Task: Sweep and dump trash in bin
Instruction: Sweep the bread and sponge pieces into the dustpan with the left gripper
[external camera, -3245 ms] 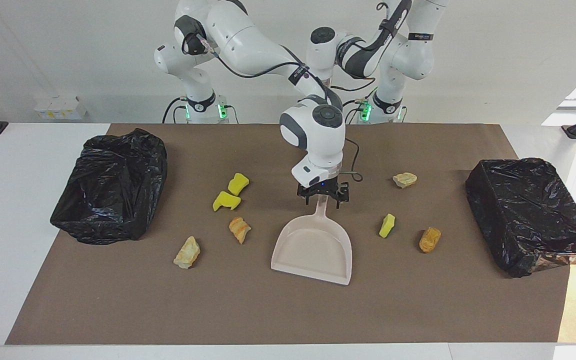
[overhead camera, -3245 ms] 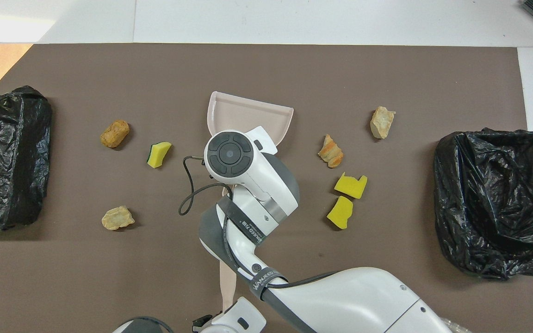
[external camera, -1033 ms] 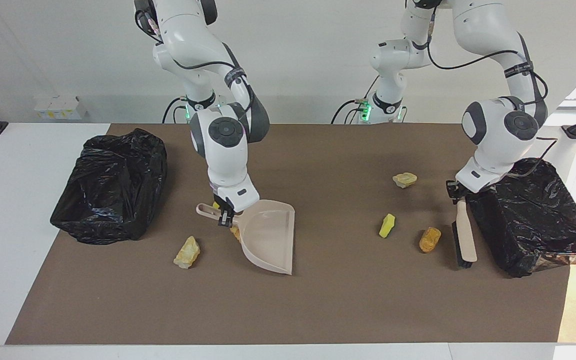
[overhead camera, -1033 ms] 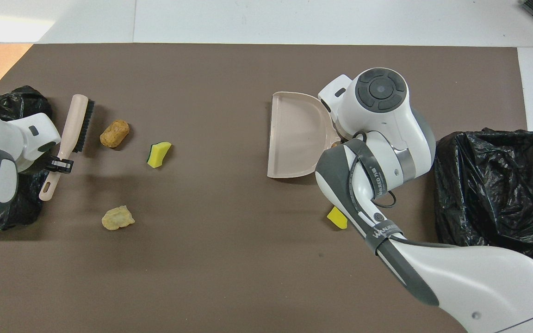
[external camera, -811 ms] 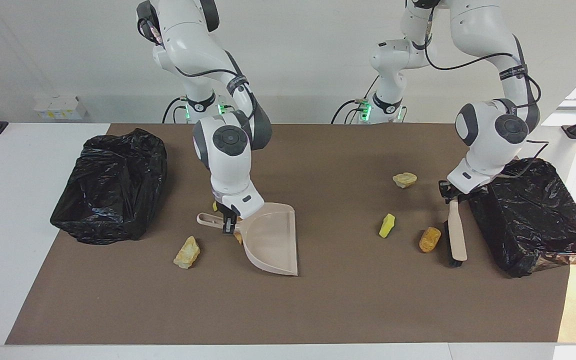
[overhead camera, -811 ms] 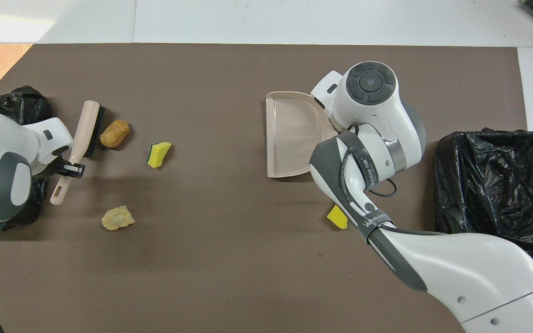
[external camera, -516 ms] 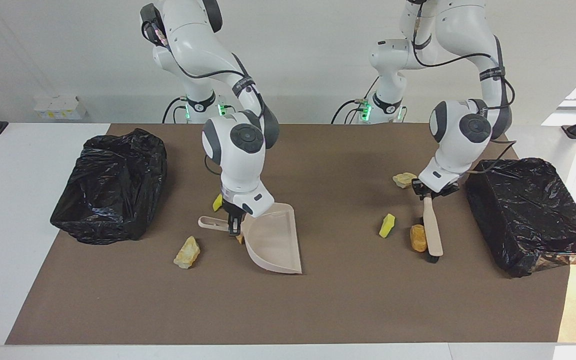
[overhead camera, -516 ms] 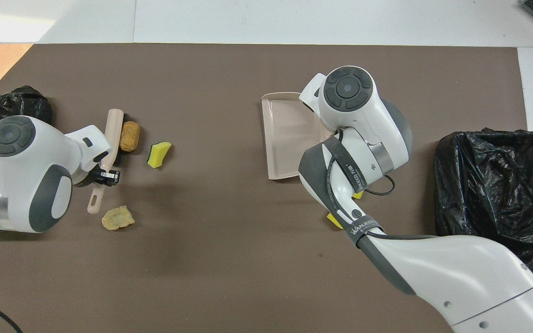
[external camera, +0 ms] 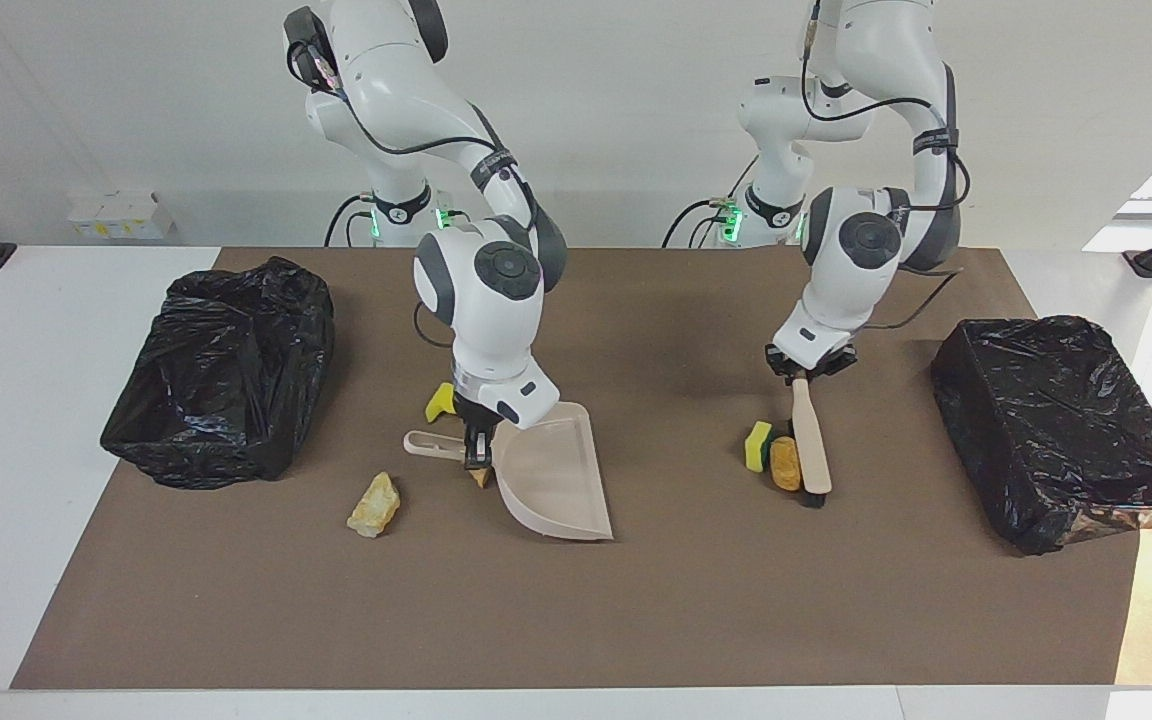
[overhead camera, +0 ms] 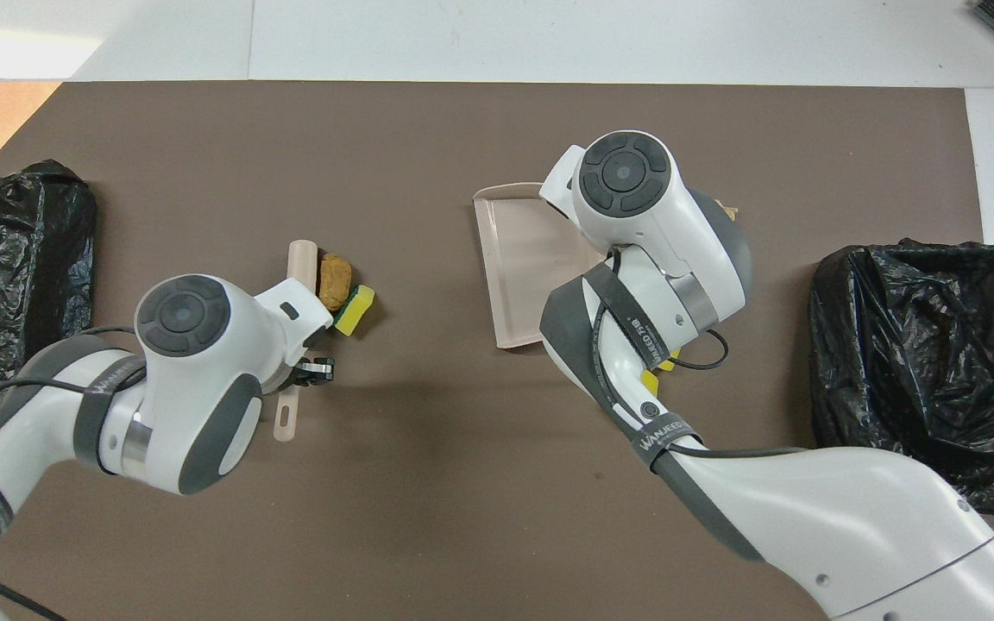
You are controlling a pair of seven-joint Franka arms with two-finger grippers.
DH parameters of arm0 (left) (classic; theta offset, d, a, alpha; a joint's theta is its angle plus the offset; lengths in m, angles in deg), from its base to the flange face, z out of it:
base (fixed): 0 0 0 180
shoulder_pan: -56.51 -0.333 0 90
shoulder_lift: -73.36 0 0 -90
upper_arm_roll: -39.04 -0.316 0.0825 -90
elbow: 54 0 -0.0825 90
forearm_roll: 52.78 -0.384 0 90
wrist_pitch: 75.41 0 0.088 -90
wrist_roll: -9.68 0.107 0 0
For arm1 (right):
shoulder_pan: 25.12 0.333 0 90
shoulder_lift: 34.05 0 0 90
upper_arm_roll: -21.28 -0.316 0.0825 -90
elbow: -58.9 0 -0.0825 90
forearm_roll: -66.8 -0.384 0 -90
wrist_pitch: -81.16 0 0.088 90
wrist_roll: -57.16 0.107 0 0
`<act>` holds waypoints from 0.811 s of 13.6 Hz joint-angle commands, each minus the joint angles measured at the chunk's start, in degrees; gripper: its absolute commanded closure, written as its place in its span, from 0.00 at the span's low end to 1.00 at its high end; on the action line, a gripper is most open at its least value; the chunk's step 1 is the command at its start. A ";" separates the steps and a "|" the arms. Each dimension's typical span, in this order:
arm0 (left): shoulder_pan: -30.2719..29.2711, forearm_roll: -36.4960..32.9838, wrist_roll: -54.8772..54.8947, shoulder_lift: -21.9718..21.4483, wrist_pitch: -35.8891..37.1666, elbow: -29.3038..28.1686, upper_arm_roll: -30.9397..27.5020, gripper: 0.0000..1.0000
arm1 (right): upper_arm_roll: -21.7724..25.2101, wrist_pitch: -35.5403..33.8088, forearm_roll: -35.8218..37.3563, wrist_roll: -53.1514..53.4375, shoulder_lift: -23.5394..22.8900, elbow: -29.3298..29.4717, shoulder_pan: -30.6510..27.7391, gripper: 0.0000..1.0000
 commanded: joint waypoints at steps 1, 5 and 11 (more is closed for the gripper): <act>3.15 0.72 -4.68 -2.08 1.55 -0.62 -1.14 1.00 | -0.49 -1.16 -3.97 -0.57 0.88 -1.28 -0.39 1.00; -1.22 0.81 -8.72 -6.89 9.28 2.11 -1.75 1.00 | -0.49 -0.55 -5.64 2.08 1.93 -3.57 -0.56 1.00; -6.51 0.54 -33.40 -11.30 21.50 0.53 -2.02 1.00 | -0.49 -1.25 -7.94 2.34 2.73 -6.12 -1.18 1.00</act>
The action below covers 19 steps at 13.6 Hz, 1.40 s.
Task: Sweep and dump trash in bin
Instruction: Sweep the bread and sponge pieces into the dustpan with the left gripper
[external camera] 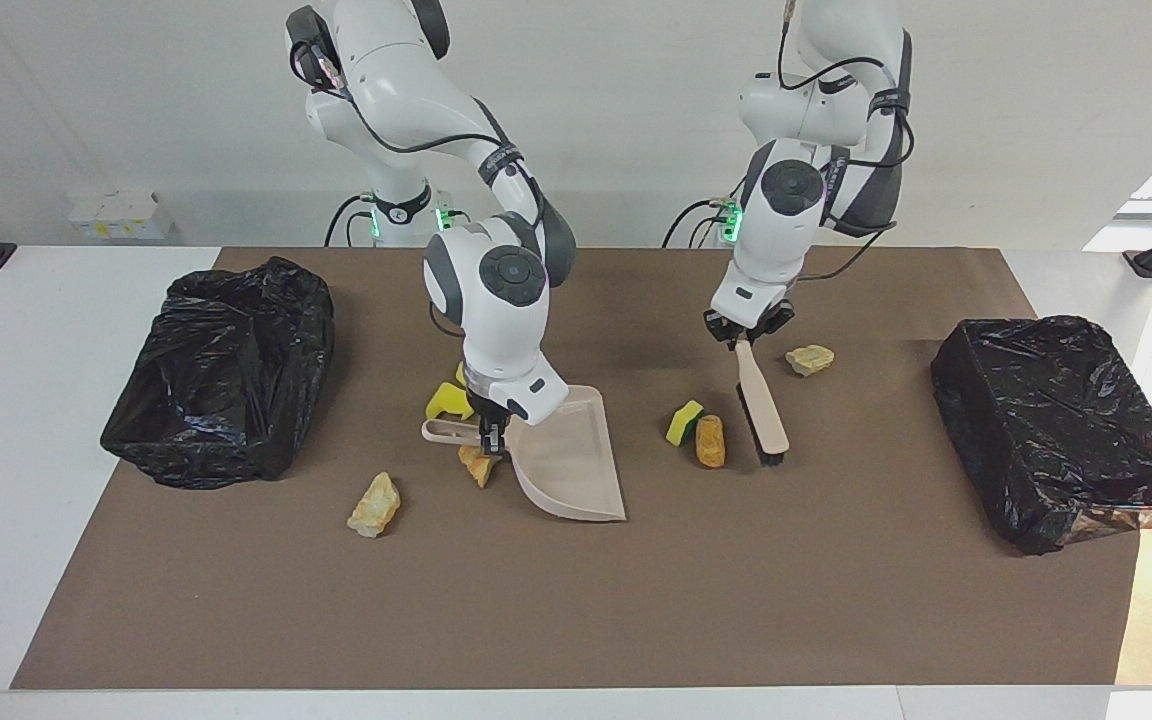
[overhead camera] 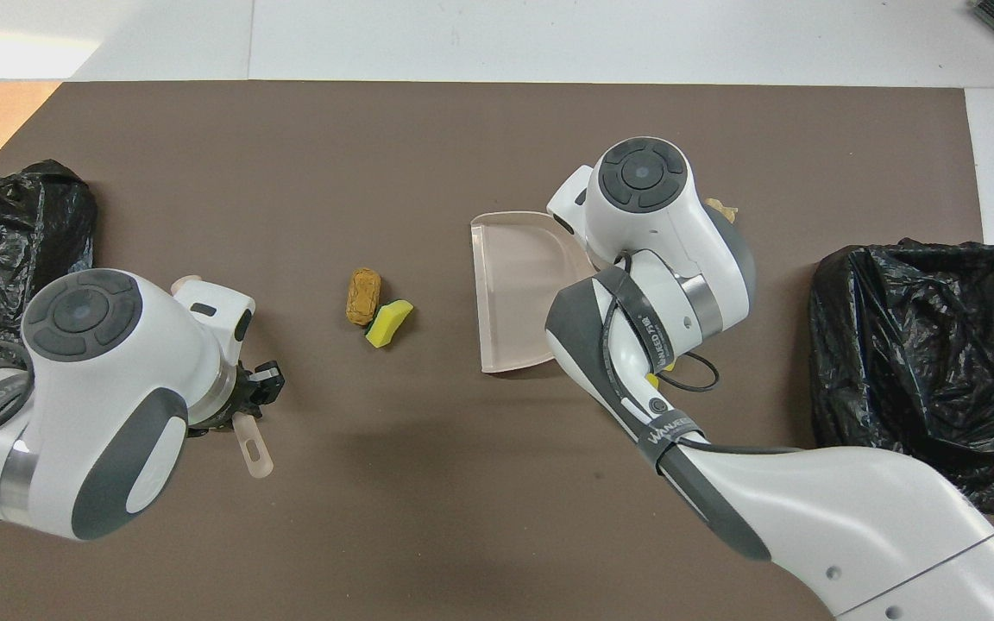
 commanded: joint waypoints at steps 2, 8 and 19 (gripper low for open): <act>-3.55 0.21 -11.38 -4.25 4.77 -5.11 0.48 1.00 | -0.56 -0.09 -2.59 3.05 1.83 -2.24 -0.01 1.00; -2.00 0.21 -11.83 -12.97 -6.25 -23.58 1.01 1.00 | -0.56 0.87 -2.78 3.85 1.30 -2.41 0.52 1.00; 8.47 8.02 -3.15 6.17 -25.96 -7.79 1.18 1.00 | -0.56 4.47 -2.78 3.32 1.12 -3.56 0.08 1.00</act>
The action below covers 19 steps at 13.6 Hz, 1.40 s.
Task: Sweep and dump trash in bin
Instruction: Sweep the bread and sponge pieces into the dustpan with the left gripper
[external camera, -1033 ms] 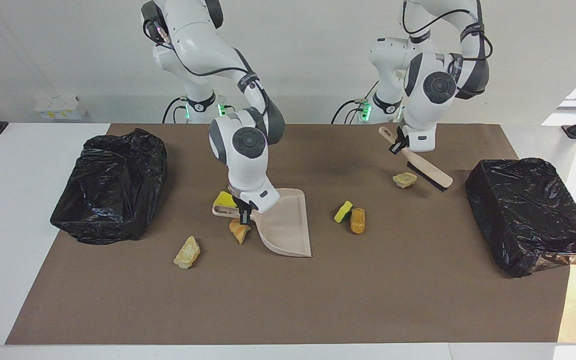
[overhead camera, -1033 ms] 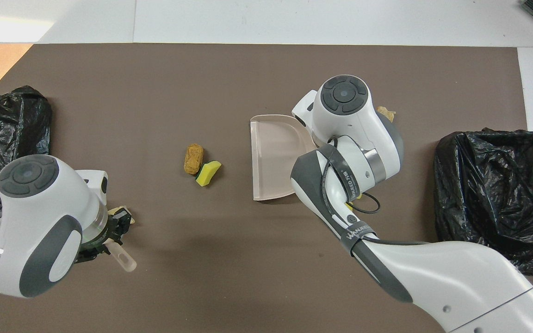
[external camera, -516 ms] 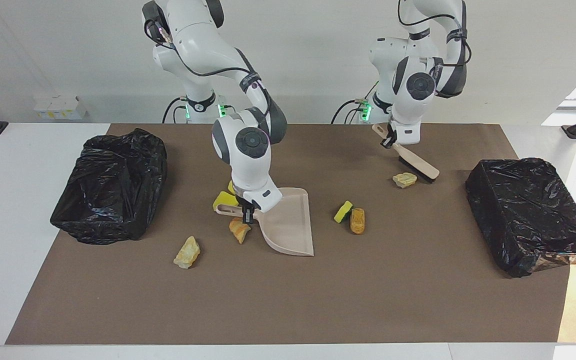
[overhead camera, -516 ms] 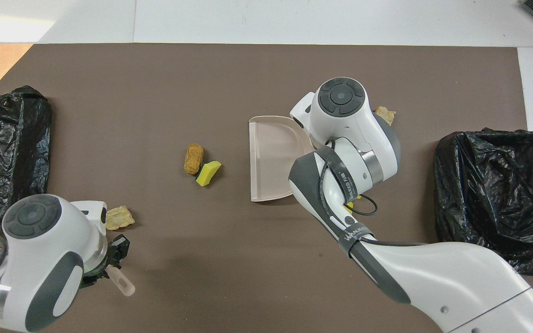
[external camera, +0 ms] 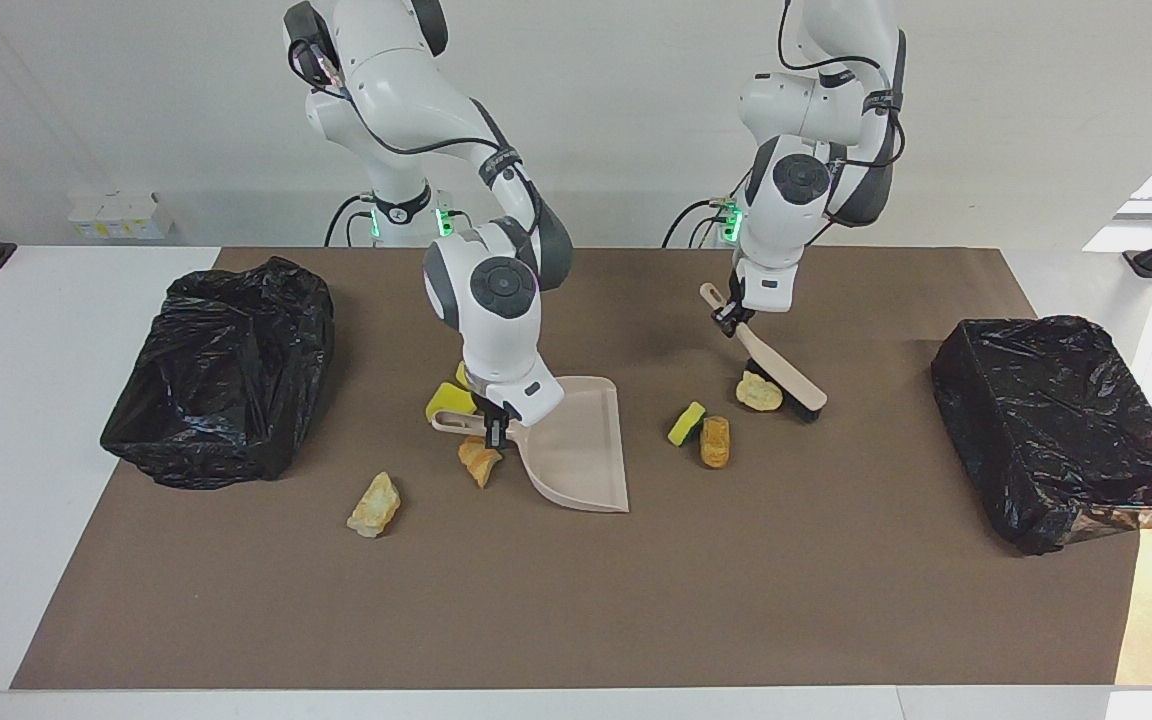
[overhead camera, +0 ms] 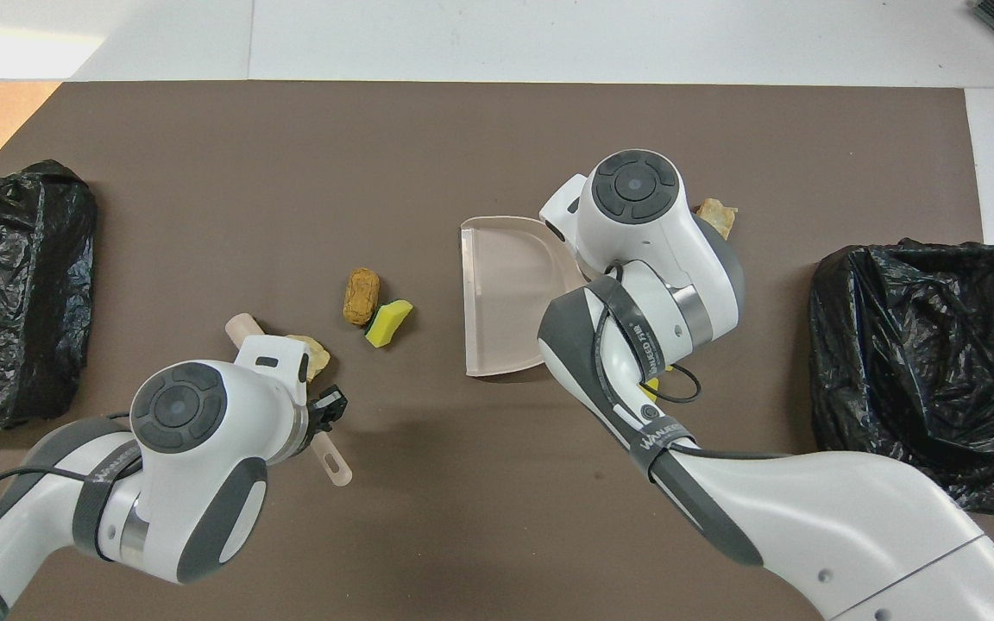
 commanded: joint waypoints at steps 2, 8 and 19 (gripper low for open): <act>3.97 2.10 10.58 7.69 -5.18 5.27 -0.62 1.00 | -0.45 2.41 -0.82 0.40 0.97 -1.97 -0.86 1.00; 10.46 2.45 16.24 8.40 -11.87 5.36 -0.44 1.00 | -0.45 2.41 -0.82 0.22 0.97 -2.23 -1.13 1.00; 17.52 2.54 17.47 14.48 -8.74 18.28 -0.62 1.00 | -0.45 2.41 -0.91 -2.76 0.97 -2.58 -3.59 1.00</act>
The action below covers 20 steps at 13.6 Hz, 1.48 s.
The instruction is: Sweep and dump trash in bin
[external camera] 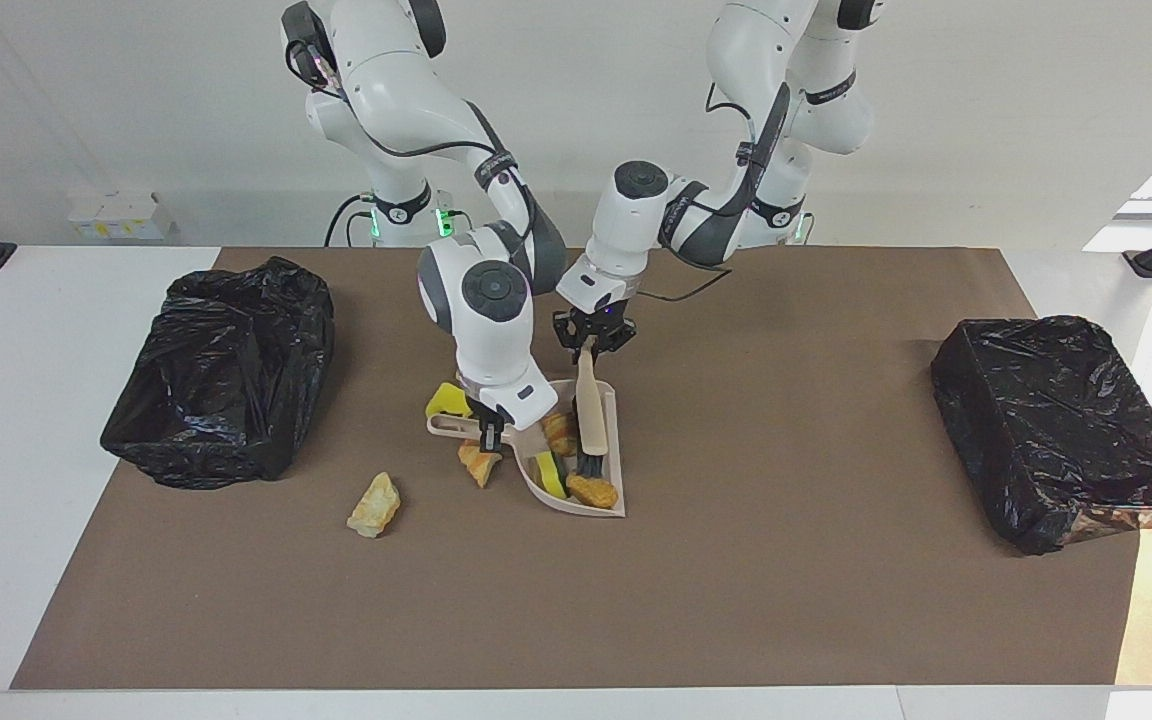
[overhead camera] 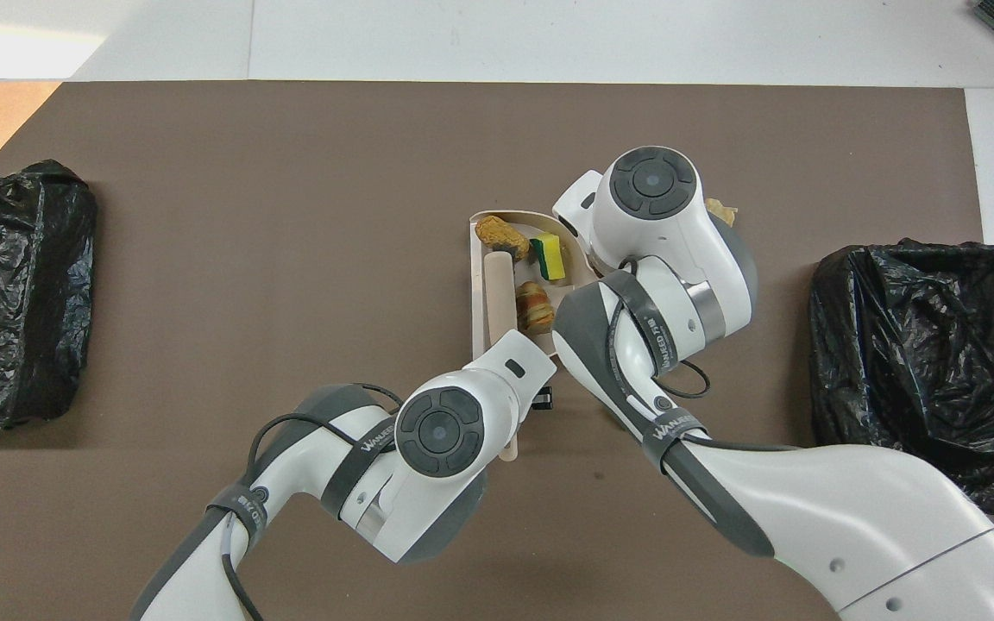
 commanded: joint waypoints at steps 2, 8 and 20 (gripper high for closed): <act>-2.29 1.21 2.17 -5.49 9.15 0.77 -1.24 1.00 | -0.46 1.49 -0.77 -1.83 0.97 -1.87 -1.61 1.00; -7.38 1.21 1.38 -10.85 17.94 0.60 -1.68 1.00 | -0.46 1.75 -1.03 -2.36 0.88 -1.87 -1.79 1.00; -23.92 0.07 20.10 -17.45 40.90 5.00 -1.94 1.00 | -0.55 2.71 -2.53 -2.27 1.32 -1.08 -1.70 1.00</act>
